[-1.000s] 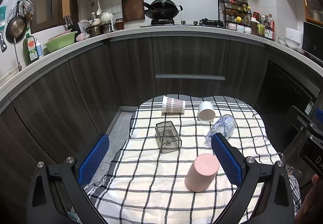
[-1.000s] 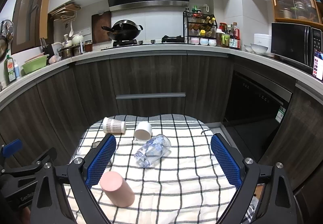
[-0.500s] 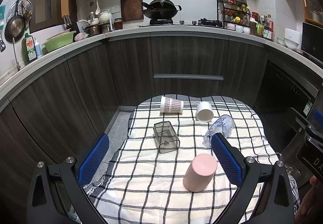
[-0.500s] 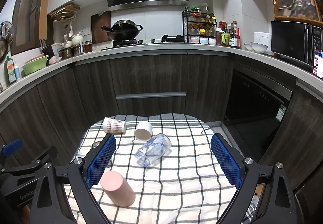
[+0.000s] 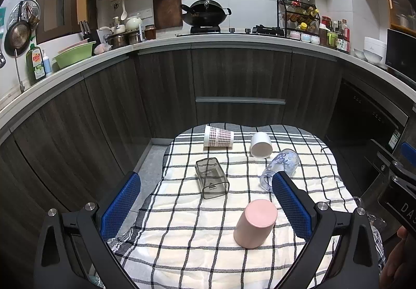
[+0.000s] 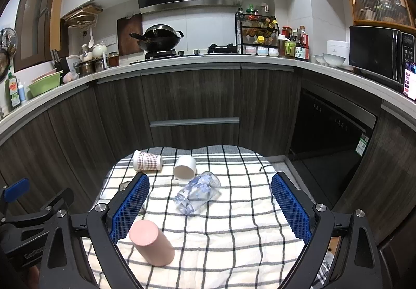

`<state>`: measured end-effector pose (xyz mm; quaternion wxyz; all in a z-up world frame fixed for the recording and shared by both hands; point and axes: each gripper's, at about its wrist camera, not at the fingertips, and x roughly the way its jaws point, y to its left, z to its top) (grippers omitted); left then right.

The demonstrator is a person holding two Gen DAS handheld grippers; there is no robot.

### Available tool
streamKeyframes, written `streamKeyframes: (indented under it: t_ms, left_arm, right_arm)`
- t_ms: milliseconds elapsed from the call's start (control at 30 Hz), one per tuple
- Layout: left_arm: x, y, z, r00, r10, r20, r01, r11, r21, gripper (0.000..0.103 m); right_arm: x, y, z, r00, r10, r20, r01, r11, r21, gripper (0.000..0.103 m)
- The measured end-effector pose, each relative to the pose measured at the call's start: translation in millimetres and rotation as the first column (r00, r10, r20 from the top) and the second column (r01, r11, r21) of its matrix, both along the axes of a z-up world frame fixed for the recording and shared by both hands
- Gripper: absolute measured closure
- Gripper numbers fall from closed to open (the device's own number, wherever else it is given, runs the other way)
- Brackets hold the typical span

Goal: Flip cup upside down

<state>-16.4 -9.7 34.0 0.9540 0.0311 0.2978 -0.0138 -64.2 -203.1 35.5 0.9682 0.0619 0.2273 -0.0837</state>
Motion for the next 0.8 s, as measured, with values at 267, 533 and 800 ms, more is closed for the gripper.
streamKeyframes:
  t_ms: [267,533,800]
  left_arm:
    - [-0.7,-1.8,-1.4,1.0,-0.009,0.004,0.009,1.0,0.001,0.0]
    - [-1.6,-1.5,-0.4,1.0,-0.008,0.009,0.008,1.0,-0.008,0.0]
    - [0.2,0.6,-0.7,1.0,0.001,0.001,-0.001,1.0,-0.004,0.0]
  right_arm:
    - [2.4,-1.5,-0.8,1.0,-0.001,-0.002,0.001,1.0,-0.006,0.008]
    - [3.1,-1.8,-0.8,1.0,-0.003,0.0,0.003,1.0,-0.005,0.008]
    - [2.3,-2.1,-0.1,1.0,-0.008,-0.005,0.008,1.0,-0.001,0.008]
